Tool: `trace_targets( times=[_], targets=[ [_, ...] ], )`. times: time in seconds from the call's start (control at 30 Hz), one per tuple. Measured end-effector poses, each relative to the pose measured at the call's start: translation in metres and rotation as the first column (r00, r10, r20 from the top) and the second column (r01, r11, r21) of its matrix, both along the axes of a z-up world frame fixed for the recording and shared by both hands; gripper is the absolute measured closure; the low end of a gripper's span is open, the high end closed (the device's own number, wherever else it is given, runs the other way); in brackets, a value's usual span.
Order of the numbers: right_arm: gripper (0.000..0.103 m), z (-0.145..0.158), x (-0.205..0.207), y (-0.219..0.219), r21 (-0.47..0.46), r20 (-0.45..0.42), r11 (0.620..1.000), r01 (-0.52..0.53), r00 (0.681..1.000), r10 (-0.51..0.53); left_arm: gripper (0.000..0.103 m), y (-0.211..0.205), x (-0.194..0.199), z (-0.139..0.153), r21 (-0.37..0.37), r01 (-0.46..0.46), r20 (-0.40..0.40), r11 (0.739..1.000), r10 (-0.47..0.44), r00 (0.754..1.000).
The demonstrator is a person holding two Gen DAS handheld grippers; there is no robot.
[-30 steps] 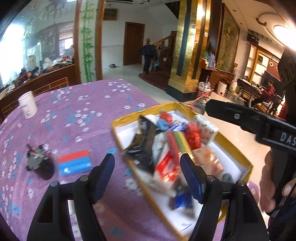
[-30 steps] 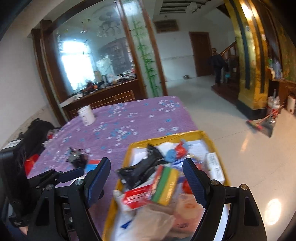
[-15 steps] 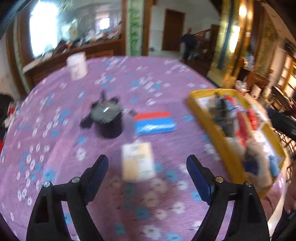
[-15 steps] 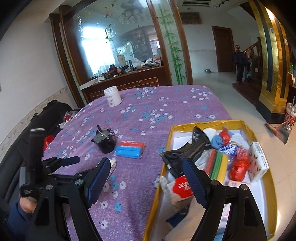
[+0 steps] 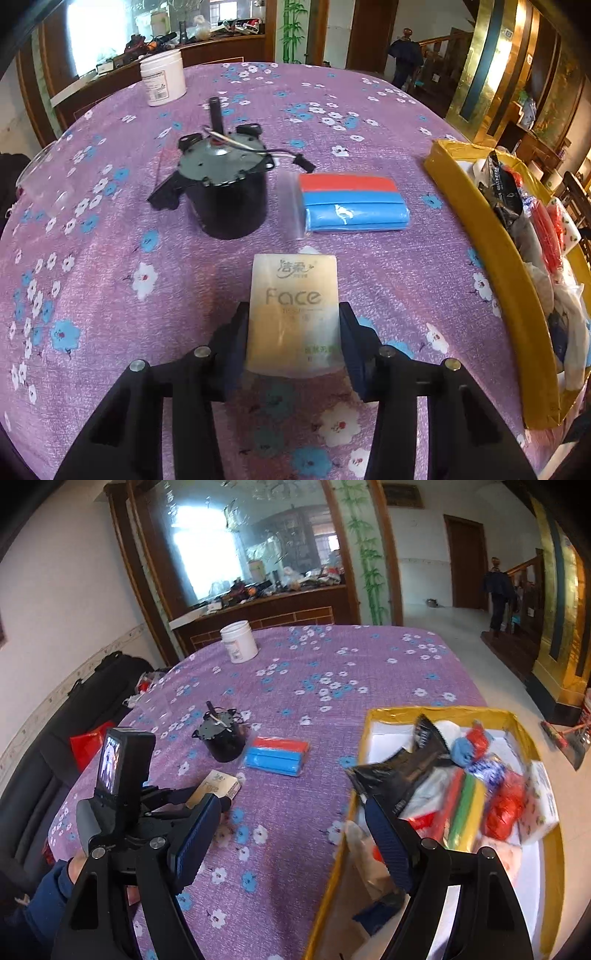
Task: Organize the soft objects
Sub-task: 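Grasp the white Face tissue pack with left while right reaches the blue-red sponge pack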
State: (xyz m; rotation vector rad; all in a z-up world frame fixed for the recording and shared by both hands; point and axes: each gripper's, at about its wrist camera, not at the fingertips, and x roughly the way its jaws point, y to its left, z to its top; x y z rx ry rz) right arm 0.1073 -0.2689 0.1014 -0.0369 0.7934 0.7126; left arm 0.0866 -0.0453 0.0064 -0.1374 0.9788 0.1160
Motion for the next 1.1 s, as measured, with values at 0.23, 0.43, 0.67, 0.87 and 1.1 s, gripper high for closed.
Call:
trace_targets(
  times=[0.23,0.43,0.67,0.87,1.1],
  targets=[
    [0.019,-0.016,0.072,0.082,-0.105,-0.176,0.989,-0.108,0.980,0.089,0.059,0.031,-0.038,0.022,0.002,-0.090,0.090,0.996,0.090,0.992],
    [0.020,-0.062,0.145,0.140,-0.226,-0.295,0.972,-0.064,0.955,-0.006,0.059,0.056,-0.047,0.019,-0.024,-0.144,0.133,0.989,0.146,0.980],
    [0.038,-0.098,0.163,0.148,-0.225,-0.406,0.972,-0.068,0.913,-0.030,0.059,0.061,-0.048,0.019,-0.044,-0.130,0.155,0.991,0.135,0.979],
    [0.038,-0.092,0.100,0.128,-0.172,-0.523,0.965,-0.200,0.848,0.083,0.059,0.067,-0.051,0.021,-0.072,-0.139,0.164,0.988,0.149,0.975],
    [0.023,-0.062,0.067,0.128,-0.258,-0.286,0.945,-0.201,0.950,0.123,0.059,0.066,-0.052,0.021,-0.061,-0.146,0.164,0.987,0.155,0.974]
  ],
)
